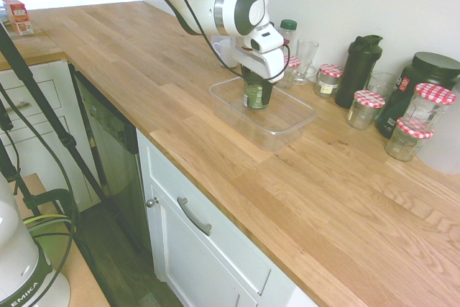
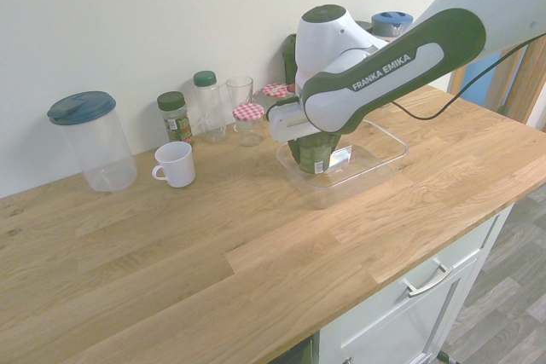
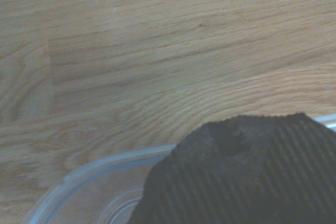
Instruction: Put the cereal into the container
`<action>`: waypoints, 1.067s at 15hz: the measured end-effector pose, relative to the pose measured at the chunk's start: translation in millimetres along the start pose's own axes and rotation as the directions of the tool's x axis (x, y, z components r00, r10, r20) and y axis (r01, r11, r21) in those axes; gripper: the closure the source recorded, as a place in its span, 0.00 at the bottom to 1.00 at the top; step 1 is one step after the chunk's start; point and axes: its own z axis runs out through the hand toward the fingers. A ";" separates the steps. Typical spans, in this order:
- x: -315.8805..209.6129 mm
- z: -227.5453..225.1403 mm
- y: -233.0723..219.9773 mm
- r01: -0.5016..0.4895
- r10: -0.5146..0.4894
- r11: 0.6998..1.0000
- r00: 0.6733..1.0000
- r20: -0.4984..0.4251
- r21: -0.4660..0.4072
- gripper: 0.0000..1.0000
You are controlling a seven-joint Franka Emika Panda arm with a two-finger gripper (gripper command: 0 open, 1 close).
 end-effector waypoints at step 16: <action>7.0 18.8 11.7 -0.008 0.008 0.999 1.000 0.023 -0.031 0.00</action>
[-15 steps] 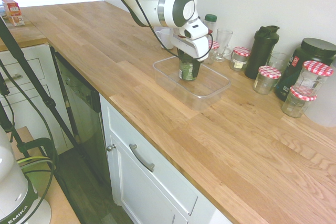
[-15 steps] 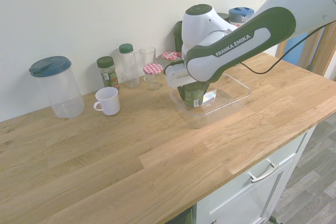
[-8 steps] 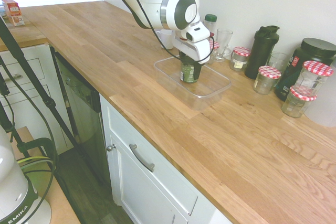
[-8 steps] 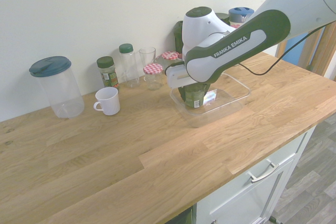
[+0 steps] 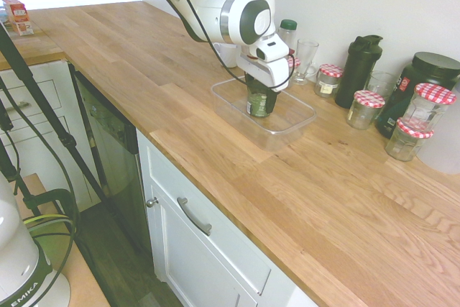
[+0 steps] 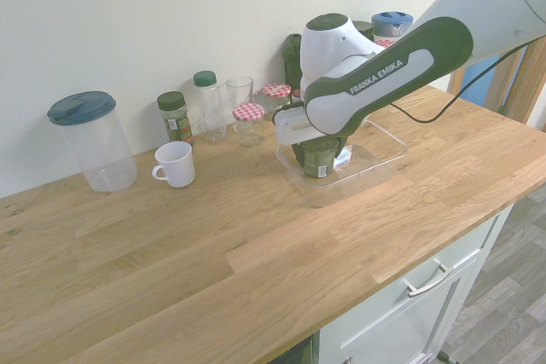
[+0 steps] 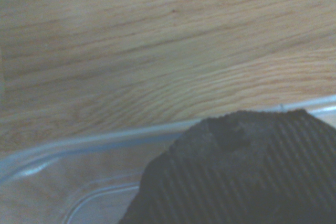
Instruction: Put the cereal into the container
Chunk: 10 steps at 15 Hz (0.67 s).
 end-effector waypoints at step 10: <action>-15.3 -72.8 64.0 0.043 -0.045 0.999 0.998 0.049 0.024 0.00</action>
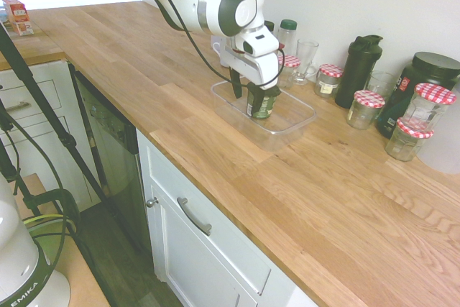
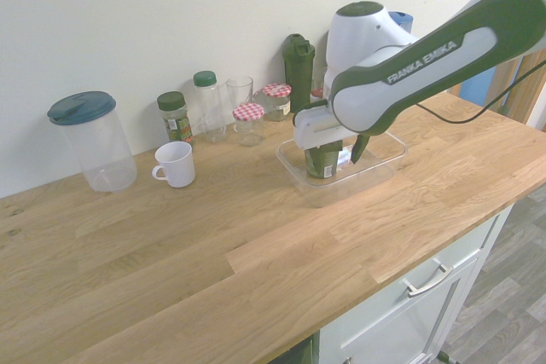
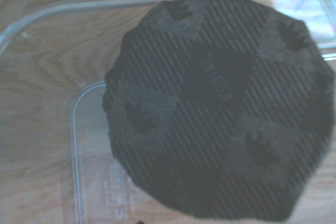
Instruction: Put the cereal into the container
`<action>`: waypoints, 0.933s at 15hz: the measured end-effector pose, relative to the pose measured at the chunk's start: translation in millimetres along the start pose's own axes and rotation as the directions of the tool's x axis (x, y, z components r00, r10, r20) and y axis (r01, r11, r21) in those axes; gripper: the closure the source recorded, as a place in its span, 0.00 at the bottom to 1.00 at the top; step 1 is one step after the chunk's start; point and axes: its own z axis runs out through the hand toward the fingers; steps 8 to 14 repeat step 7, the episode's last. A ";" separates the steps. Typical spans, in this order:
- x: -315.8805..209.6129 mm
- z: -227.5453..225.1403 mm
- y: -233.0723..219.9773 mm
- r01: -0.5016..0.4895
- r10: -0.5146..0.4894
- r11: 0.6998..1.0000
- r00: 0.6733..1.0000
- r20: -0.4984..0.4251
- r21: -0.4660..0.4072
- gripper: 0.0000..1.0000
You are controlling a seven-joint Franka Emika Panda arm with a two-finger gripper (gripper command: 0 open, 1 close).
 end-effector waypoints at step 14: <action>41.5 -88.4 86.3 0.098 -0.096 0.995 0.994 0.055 -0.029 0.00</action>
